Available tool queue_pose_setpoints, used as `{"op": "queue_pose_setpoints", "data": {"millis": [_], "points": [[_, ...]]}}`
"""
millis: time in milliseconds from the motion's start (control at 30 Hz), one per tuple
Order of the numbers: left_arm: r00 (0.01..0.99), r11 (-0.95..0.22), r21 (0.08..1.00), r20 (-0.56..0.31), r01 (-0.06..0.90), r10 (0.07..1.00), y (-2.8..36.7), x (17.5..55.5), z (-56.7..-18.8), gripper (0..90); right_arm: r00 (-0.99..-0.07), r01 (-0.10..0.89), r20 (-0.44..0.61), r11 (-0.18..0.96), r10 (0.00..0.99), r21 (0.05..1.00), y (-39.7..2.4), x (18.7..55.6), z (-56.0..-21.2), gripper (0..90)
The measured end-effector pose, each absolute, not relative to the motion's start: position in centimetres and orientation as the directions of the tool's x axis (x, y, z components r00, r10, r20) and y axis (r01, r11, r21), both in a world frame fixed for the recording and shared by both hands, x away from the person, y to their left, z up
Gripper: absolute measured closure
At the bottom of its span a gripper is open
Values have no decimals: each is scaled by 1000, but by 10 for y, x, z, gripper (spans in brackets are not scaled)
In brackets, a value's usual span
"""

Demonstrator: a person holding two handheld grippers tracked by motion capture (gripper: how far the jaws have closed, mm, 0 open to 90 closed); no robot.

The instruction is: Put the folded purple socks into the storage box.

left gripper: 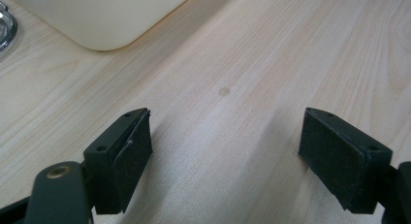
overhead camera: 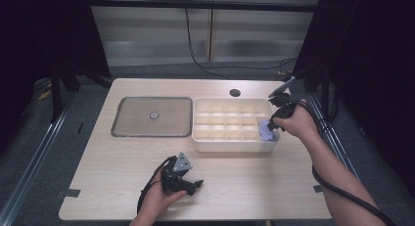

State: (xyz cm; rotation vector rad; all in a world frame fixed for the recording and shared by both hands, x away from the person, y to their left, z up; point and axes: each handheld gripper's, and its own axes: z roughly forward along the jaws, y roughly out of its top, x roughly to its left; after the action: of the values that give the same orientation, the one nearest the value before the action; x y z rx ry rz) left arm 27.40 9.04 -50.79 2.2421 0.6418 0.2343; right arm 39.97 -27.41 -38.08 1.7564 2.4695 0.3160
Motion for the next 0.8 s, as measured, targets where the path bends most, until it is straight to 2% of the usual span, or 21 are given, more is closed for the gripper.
{"op": "queue_pose_setpoints", "data": {"millis": [367, 700, 800], "points": [[856, -571, 731, -33, 373, 516, 90, 274, -508, 188, -346, 923, 51, 330, 937, 198, -270, 405, -370, 755], [856, -571, 731, -34, 374, 517, 90, 274, -508, 188, -344, 928, 72, 327, 936, 180, -270, 408, -372, 838], [856, -571, 731, -34, 373, 516, 90, 274, -508, 188, -342, 928, 77, 324, 936, 183, -271, 408, -372, 888]]}}
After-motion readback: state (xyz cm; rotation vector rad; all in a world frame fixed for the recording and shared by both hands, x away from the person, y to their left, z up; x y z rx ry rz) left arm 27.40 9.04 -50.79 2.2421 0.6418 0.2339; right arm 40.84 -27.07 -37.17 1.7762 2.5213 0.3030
